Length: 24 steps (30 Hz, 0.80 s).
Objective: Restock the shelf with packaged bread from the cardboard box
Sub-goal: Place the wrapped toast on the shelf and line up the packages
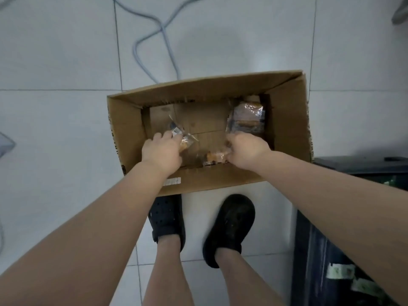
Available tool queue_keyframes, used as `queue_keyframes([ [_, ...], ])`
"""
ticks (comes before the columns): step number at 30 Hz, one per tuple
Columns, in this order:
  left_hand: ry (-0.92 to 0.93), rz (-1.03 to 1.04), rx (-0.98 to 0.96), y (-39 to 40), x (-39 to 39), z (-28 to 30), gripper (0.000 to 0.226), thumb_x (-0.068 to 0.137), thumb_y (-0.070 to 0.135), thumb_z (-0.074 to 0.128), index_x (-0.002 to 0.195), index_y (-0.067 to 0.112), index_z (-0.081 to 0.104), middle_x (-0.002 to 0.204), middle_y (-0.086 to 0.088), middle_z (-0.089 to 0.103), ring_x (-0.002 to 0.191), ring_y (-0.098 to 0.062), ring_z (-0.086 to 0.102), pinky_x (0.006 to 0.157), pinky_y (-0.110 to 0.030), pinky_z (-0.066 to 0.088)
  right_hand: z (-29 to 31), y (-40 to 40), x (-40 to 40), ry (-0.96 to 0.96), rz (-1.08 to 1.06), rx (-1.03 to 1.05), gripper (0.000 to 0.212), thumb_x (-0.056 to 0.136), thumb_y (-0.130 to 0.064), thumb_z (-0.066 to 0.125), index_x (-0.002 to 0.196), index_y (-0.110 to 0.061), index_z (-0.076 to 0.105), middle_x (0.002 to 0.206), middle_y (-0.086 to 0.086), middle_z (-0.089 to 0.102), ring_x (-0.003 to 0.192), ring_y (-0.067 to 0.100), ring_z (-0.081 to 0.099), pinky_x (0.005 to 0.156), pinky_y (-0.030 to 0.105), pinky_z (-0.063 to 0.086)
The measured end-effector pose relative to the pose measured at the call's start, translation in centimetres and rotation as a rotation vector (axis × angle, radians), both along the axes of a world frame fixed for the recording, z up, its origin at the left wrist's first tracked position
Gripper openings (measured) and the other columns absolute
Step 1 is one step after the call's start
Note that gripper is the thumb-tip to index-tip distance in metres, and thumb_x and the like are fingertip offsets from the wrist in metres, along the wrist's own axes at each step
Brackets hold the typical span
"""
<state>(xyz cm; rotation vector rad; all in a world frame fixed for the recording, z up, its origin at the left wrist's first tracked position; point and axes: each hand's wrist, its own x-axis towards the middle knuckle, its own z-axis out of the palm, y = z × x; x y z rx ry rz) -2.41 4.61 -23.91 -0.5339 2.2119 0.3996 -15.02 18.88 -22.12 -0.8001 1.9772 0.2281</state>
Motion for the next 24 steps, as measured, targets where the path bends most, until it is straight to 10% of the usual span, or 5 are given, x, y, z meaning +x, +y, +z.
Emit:
queue_keyframes([
  [4, -0.197, 0.065, 0.061, 1.4, 0.7, -5.8, 0.067, 0.092, 0.031, 0.049, 0.149, 0.025, 0.014, 0.156, -0.009, 0.013, 0.139, -0.035, 0.020, 0.102, -0.045, 0.035, -6.0, -0.8, 0.9, -0.030, 0.115, 0.158, 0.051, 0.091, -0.036, 0.052, 0.139, -0.020, 0.042, 0.142, 0.010, 0.041, 0.131, 0.031, 0.038, 0.106, 0.045, 0.028],
  [11, -0.125, 0.150, -0.061, 1.7, 0.4, -11.3, 0.086, 0.087, 0.025, 0.060, 0.149, 0.031, 0.000, 0.158, -0.005, -0.010, 0.141, -0.044, 0.007, 0.112, -0.054, 0.021, -10.7, -1.7, 1.3, -0.056, 0.153, 0.194, 0.049, 0.092, -0.044, 0.050, 0.133, -0.018, 0.043, 0.121, 0.009, 0.056, 0.111, 0.027, 0.054, 0.089, 0.038, 0.042],
  [17, 0.164, 0.687, -0.001, 0.1, 0.6, -11.1, 0.088, 0.075, 0.021, 0.074, 0.143, 0.021, 0.018, 0.149, -0.011, 0.025, 0.125, -0.040, 0.041, 0.096, -0.048, 0.042, -11.2, -2.2, -0.7, -0.187, -0.446, 0.028, 0.053, 0.092, -0.040, 0.054, 0.133, -0.006, 0.046, 0.124, 0.013, 0.057, 0.113, 0.028, 0.053, 0.086, 0.032, 0.042],
  [24, 0.329, 1.463, 0.677, -0.2, -1.9, -5.0, 0.051, 0.081, 0.021, 0.066, 0.126, 0.029, 0.043, 0.122, 0.000, 0.056, 0.103, -0.019, 0.058, 0.080, -0.033, 0.051, -5.8, -1.5, -2.8, -0.380, -0.925, -0.411, 0.033, 0.082, -0.017, 0.071, 0.111, -0.021, 0.054, 0.113, -0.004, 0.059, 0.112, 0.017, 0.055, 0.086, 0.027, 0.045],
])
